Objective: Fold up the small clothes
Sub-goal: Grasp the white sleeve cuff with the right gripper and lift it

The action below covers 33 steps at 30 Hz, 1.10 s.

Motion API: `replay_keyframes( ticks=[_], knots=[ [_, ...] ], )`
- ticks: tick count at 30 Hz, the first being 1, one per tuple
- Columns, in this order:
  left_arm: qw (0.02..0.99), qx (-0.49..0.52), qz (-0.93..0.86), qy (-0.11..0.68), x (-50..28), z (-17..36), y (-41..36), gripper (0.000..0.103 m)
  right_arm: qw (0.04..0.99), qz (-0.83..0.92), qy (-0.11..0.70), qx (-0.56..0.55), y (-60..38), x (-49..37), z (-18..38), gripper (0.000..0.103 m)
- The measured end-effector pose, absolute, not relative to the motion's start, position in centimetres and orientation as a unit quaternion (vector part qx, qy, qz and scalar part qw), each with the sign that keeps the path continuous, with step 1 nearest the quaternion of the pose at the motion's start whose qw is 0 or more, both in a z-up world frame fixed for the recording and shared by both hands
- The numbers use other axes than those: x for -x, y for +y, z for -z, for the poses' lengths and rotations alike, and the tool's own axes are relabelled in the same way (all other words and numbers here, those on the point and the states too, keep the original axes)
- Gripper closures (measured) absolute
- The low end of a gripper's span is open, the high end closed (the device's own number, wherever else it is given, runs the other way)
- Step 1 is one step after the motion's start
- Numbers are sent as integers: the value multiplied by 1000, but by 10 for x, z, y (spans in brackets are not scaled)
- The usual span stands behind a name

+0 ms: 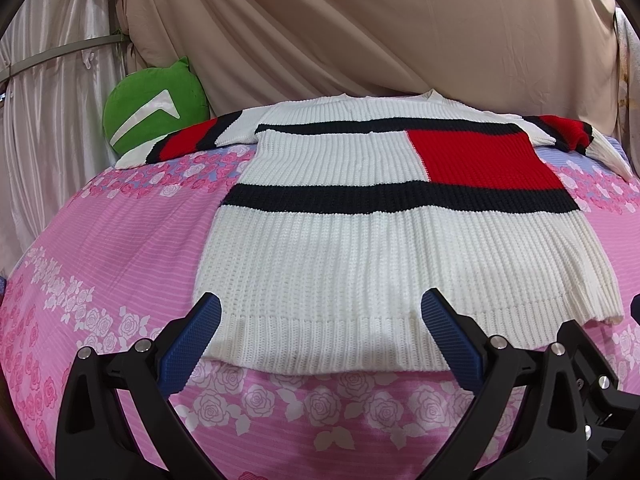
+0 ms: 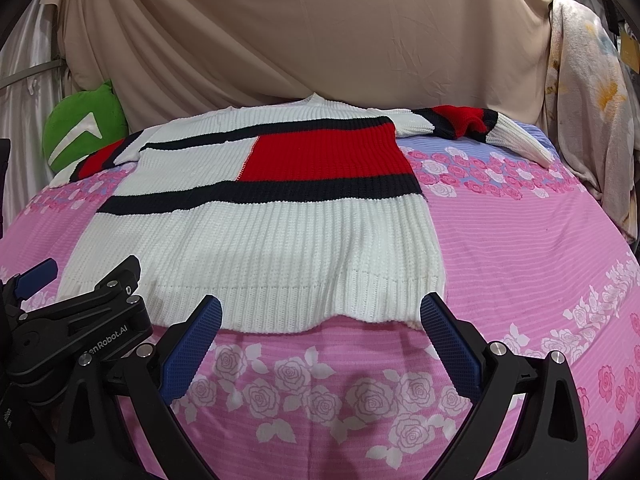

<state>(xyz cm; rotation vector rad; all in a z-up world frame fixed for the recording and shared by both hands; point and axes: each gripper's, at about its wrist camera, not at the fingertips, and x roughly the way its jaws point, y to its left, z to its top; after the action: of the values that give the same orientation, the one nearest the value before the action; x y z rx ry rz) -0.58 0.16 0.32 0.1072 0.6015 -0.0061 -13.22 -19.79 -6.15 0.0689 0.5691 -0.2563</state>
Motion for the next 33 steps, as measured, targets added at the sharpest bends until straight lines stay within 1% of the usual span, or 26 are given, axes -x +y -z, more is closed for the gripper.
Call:
replay_keyframes(
  ticks=[11, 13, 15, 16, 18, 21, 24, 29, 33],
  knots=[
    [952, -49, 10, 301, 9, -3, 5, 5, 951, 119, 283, -39, -199, 131, 63, 5],
    [952, -37, 28, 302, 7, -3, 10, 5, 952, 96, 286, -57, -207, 132, 63, 5],
    [953, -19, 50, 298, 12, -5, 14, 5, 949, 62, 293, -103, -228, 130, 60, 5],
    [954, -12, 57, 295, 14, -6, 16, 5, 946, 53, 293, -125, -244, 128, 56, 5],
    [952, -6, 69, 297, 11, -6, 16, 5, 946, 70, 287, -136, -281, 120, 47, 5],
    [946, -23, 78, 313, 5, -10, 16, 5, 946, 113, 270, -140, -344, 105, 26, 5],
    [950, -39, 63, 303, -5, -22, 19, 5, 943, 145, 255, -158, -421, 84, 9, 5],
    [954, -43, 53, 293, -39, -46, 28, 5, 913, 183, 248, -266, -555, 39, 2, 5],
    [943, -21, 72, 324, -77, -50, 31, 5, 884, 184, 242, -357, -629, 6, 12, 5]
  ],
)
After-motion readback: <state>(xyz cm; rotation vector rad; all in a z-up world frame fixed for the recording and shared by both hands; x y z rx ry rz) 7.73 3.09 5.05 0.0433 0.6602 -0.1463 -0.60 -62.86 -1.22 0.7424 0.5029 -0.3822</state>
